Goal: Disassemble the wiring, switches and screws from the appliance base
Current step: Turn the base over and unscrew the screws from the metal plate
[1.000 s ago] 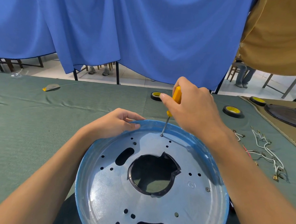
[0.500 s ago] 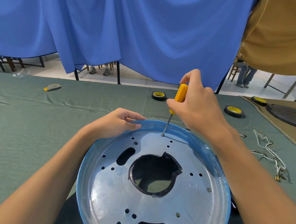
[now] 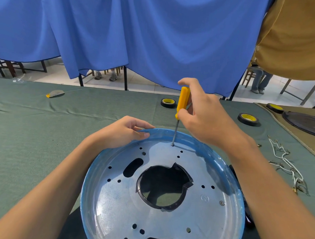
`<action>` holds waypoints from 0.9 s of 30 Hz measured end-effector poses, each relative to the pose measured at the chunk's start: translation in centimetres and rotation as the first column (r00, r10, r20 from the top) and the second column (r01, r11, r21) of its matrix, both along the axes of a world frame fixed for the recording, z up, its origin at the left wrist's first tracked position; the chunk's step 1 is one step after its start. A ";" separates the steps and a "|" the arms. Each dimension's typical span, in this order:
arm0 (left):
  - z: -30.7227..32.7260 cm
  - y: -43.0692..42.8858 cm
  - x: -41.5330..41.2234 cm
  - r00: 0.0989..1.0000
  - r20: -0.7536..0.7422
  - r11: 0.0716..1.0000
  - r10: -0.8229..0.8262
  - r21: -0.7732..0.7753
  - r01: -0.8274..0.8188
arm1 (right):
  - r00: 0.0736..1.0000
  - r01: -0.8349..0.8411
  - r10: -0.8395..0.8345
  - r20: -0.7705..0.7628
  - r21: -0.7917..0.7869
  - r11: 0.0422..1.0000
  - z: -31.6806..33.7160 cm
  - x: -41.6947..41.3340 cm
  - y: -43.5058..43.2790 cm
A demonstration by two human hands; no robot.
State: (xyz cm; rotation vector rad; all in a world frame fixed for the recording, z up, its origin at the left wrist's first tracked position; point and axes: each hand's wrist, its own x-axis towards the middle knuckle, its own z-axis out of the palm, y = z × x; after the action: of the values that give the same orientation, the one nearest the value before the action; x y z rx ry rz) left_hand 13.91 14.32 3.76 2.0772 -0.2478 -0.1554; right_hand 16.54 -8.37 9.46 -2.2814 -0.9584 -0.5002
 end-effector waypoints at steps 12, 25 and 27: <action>0.0 0.0 -0.1 1.000 0.006 1.000 -0.011 -0.024 0.011 | 0.994 0.051 -0.053 0.093 0.032 0.998 0.3 0.2 -0.3; 0.2 -0.1 -0.2 1.000 0.000 1.000 -0.013 -0.007 0.013 | 0.980 0.196 -0.194 0.042 -0.065 0.978 0.3 0.0 -0.2; 0.2 -0.1 -0.2 1.000 -0.009 1.000 -0.015 -0.023 0.014 | 0.970 0.235 -0.231 0.079 -0.054 0.970 0.3 -0.1 -0.1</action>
State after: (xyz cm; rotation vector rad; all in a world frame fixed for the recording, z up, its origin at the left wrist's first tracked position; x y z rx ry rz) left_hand 13.70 14.24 3.92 2.0523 -0.2580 -0.1701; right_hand 16.40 -8.52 9.80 -2.4627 -0.7518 -0.6648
